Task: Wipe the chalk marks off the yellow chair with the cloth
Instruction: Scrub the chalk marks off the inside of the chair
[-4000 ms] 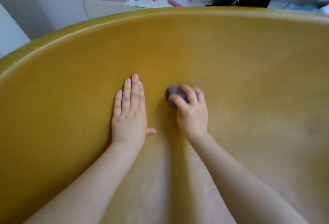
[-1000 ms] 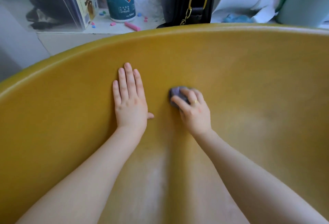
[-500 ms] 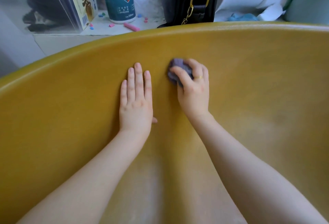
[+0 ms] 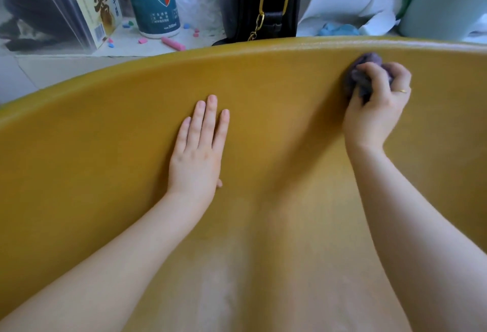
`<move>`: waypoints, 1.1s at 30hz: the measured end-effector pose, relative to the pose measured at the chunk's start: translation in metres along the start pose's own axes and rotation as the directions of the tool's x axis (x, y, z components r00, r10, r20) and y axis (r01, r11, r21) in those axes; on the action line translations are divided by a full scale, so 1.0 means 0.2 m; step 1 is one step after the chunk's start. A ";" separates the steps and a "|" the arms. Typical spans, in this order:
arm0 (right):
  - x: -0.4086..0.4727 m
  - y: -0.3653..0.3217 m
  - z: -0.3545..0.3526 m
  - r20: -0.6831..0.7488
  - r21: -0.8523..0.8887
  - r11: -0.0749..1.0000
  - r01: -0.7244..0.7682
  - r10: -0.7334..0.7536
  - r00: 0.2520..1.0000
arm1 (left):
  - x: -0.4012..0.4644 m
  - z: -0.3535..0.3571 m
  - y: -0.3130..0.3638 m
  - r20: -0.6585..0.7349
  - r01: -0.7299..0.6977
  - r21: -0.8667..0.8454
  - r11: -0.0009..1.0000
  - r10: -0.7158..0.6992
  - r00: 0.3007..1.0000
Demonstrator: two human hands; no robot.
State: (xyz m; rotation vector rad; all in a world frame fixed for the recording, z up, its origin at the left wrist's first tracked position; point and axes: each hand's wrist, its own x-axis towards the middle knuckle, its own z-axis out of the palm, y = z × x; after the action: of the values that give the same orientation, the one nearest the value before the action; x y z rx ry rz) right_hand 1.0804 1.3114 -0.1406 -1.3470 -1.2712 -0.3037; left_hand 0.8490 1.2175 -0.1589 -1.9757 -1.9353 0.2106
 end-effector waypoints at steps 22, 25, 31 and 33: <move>-0.24 -0.05 0.06 0.181 0.159 0.987 -0.012 -0.017 0.983 | 0.02 0.04 -0.02 0.000 -0.005 -0.080 0.997 0.005 1.000; -0.11 0.07 0.00 0.072 0.154 0.983 -0.099 0.089 0.993 | 0.02 0.03 -0.01 0.006 0.002 -0.080 0.997 -0.001 1.000; -0.26 -0.04 0.06 0.047 0.082 0.993 -0.085 0.081 0.996 | -0.06 0.01 0.03 -0.076 -0.017 -0.235 0.972 -0.001 0.997; -0.42 -0.08 0.06 0.170 0.094 0.996 0.008 -0.024 0.985 | -0.12 0.03 0.03 -0.067 -0.020 -0.280 0.960 0.002 0.998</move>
State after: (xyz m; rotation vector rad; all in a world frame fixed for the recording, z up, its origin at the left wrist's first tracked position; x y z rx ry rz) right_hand 1.0302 1.2755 -0.2020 -1.3050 -1.4221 -0.1404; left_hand 0.8514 1.1943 -0.1697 -2.1380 -2.0034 -0.1338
